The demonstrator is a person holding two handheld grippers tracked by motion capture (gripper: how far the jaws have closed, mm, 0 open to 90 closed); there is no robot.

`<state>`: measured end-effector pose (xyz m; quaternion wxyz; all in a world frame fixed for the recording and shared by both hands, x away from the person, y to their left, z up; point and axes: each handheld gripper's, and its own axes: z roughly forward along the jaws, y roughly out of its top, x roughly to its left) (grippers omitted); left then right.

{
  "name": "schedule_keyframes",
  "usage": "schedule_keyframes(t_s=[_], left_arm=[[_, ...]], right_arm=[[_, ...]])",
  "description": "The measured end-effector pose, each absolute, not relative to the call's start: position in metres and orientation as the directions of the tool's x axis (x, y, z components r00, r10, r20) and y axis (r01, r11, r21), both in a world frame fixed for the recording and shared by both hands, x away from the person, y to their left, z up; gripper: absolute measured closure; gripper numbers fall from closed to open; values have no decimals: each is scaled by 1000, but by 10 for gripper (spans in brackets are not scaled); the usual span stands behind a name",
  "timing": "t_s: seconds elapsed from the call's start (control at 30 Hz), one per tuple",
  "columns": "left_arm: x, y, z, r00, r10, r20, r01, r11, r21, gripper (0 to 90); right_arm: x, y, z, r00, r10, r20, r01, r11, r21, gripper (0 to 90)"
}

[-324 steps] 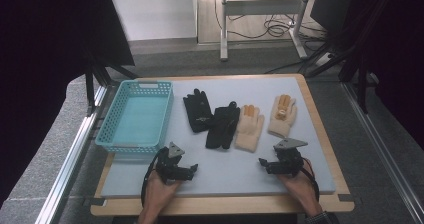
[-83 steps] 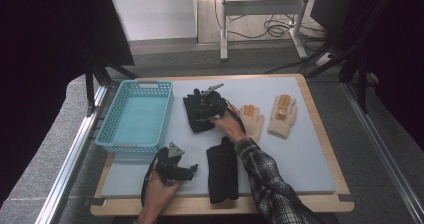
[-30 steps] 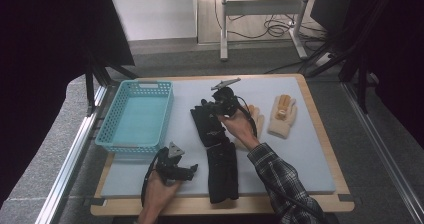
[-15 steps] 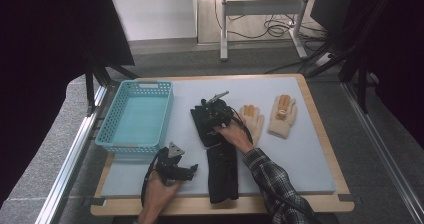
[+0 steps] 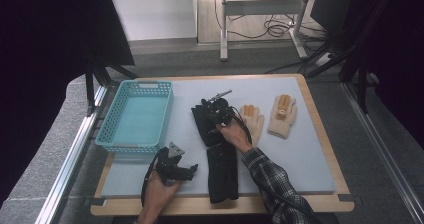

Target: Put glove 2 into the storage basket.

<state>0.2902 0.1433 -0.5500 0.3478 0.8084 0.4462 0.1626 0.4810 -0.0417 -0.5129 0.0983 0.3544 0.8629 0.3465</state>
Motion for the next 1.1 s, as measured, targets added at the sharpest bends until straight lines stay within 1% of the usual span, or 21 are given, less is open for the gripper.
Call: schedule_keyframes(t_s=[0.1, 0.13, 0.2, 0.37, 0.5, 0.53, 0.57, 0.7, 0.73, 0.77, 0.8, 0.87, 0.9, 0.93, 1.0, 1.1], left_arm=[[290, 143, -550, 549, 835, -46, 609, -361, 706, 83], [290, 143, -550, 549, 834, -45, 609, -363, 705, 83], [290, 143, -550, 549, 835, -45, 609, -363, 705, 83], [290, 143, -550, 550, 834, -44, 608, -364, 705, 83], [290, 143, -550, 550, 834, -45, 607, -362, 708, 83], [290, 143, -550, 550, 834, -45, 607, -362, 707, 83], [290, 143, -550, 550, 834, -45, 607, -362, 707, 83], [290, 143, -550, 548, 835, -45, 607, -361, 708, 83], [290, 143, -550, 547, 836, -46, 607, -358, 710, 84], [290, 143, -550, 547, 836, -46, 607, -358, 710, 84], [290, 143, -550, 547, 836, -47, 607, -358, 710, 84], [290, 143, -550, 547, 836, -47, 607, -358, 709, 83], [290, 143, -550, 547, 836, -47, 607, -358, 709, 83], [290, 143, -550, 546, 836, -49, 609, -356, 709, 83], [290, 143, -550, 547, 836, -46, 607, -358, 709, 84], [290, 143, -550, 550, 834, -45, 607, -362, 708, 83]], right_arm=[[477, -43, -501, -728, 680, 89, 543, 492, 681, 878], [473, -45, -492, -728, 679, 92, 539, 484, 689, 878], [470, -46, -487, -728, 678, 96, 537, 479, 694, 878], [456, -54, -460, -722, 682, 121, 531, 433, 728, 878], [438, -64, -439, -718, 681, 141, 527, 400, 750, 877], [427, -69, -434, -716, 682, 152, 528, 385, 757, 877], [427, -69, -434, -716, 682, 152, 528, 385, 757, 877], [401, -82, -429, -705, 689, 171, 540, 363, 760, 876], [389, -88, -429, -691, 697, 191, 557, 346, 755, 876], [389, -88, -429, -691, 697, 191, 557, 346, 755, 876], [379, -93, -430, -682, 703, 199, 566, 335, 753, 876], [364, -100, -431, -669, 716, 200, 574, 327, 751, 876], [350, -105, -434, -665, 719, 202, 578, 325, 748, 876], [350, -105, -434, -665, 719, 202, 578, 325, 748, 876], [339, -109, -439, -661, 724, 195, 579, 328, 747, 876], [327, -114, -446, -647, 720, 251, 613, 296, 732, 876]])
